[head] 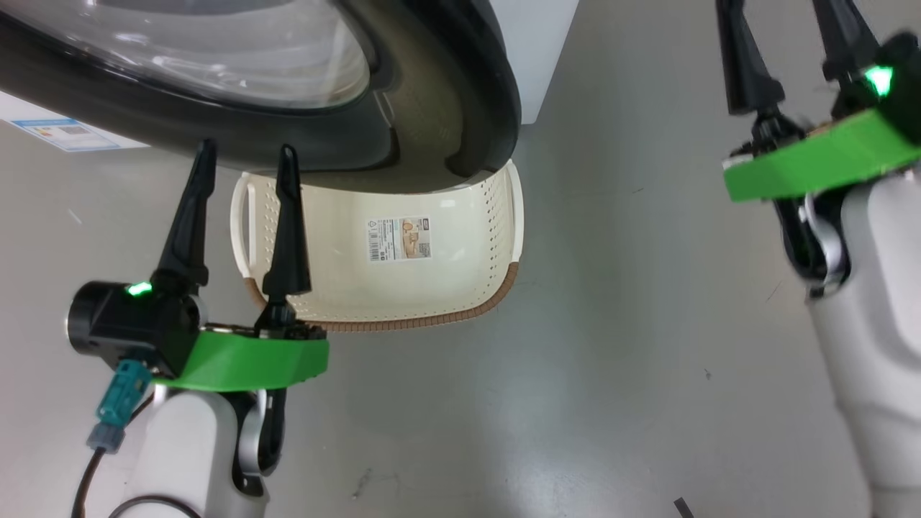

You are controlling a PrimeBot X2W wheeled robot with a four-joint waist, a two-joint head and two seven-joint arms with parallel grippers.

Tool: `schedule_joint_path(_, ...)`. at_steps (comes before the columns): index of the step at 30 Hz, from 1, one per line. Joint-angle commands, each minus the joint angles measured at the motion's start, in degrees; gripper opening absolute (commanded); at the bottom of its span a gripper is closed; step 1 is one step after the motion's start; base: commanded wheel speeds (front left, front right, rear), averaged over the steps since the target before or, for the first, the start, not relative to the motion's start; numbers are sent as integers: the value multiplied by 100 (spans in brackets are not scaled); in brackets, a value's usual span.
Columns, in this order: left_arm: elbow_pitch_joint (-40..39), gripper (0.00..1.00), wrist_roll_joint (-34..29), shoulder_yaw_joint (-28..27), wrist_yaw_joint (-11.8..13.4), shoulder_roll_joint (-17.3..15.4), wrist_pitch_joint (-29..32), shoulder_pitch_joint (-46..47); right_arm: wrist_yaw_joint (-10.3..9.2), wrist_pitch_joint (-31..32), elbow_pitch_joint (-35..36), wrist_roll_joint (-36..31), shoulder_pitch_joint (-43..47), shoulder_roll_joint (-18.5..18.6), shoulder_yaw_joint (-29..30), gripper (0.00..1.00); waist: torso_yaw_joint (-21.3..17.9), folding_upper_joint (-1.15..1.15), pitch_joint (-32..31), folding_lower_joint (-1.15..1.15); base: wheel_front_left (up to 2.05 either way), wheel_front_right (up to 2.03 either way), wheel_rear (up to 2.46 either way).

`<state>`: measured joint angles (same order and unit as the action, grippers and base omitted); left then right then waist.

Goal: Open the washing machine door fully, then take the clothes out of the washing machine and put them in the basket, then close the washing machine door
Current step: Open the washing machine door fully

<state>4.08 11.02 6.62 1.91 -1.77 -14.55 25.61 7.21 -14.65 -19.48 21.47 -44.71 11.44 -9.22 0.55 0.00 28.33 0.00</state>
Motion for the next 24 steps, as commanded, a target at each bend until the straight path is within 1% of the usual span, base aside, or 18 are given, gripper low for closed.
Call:
schedule_joint_path(1, -176, 100, -62, -170, -36, -116, -45, -121, 28, -32, 202, -167, 284, -134, 37, 100, 5, 0, -9, 0, 0, 0, 0)
schedule_joint_path(2, -189, 100, -59, -156, -59, -115, -45, -131, 28, -33, 484, -654, 620, -427, 408, 100, 14, 0, -34, 0, 0, 0, 0)
schedule_joint_path(3, -192, 100, -54, -146, -76, -115, -45, -137, 28, -33, 622, -829, 773, -533, 549, 100, 20, 0, -45, 0, 0, 0, 0)
schedule_joint_path(7, -229, 100, -65, -115, -128, -113, -45, -153, 28, -34, 1098, -1167, 1277, -763, 766, 100, 48, 0, -76, 0, 0, 0, 0)
schedule_joint_path(15, -280, 100, -40, -105, -145, -112, -45, -199, 28, -34, 1652, -1504, 1916, -851, 811, 100, 88, 0, -117, 0, 0, 0, 0)
schedule_joint_path(24, -299, 100, -21, -71, -127, -111, -45, -277, 28, -34, 1973, -1237, 2572, -855, 867, 100, 133, 0, -145, 0, 0, 0, 0)
